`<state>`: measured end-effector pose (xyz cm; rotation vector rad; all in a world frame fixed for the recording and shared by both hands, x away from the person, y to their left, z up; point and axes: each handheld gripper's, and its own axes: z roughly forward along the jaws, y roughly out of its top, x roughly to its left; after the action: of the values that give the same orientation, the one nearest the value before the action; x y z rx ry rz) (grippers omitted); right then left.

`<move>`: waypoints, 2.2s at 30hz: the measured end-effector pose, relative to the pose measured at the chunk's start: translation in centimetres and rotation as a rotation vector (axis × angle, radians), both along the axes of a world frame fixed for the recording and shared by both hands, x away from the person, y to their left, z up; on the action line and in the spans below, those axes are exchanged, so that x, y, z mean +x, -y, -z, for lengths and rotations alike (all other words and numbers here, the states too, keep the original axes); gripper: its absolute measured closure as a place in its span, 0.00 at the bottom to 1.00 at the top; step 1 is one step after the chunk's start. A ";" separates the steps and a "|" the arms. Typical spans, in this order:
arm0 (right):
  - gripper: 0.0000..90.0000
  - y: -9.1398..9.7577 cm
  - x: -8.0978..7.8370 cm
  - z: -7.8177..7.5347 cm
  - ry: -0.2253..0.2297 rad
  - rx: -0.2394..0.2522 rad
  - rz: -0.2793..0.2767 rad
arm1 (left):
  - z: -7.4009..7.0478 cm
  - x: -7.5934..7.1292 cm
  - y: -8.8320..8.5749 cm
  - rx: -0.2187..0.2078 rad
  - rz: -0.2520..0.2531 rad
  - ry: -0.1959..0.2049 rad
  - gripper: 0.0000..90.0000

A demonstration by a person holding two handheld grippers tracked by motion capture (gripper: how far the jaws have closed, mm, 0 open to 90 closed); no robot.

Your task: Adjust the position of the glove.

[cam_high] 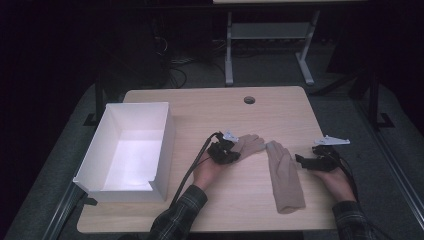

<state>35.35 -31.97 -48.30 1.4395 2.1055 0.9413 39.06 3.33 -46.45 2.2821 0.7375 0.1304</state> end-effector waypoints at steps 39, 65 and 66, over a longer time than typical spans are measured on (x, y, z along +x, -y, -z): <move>0.23 0.0 0.0 0.0 -0.001 0.000 -0.004 | -1.0 -1.2 -6.2 0.094 -0.077 -0.033 1.00; 0.23 -0.1 -0.1 0.0 0.002 -0.002 -0.017 | -2.1 -6.3 -7.4 0.020 0.046 -0.066 0.88; 0.23 -0.1 -0.1 0.0 0.002 -0.002 -0.017 | -2.1 -6.3 -7.4 0.020 0.046 -0.066 0.86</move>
<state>35.29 -31.86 -48.31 1.4210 2.1201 0.9464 32.72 10.69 -44.37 2.3307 0.7191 0.0417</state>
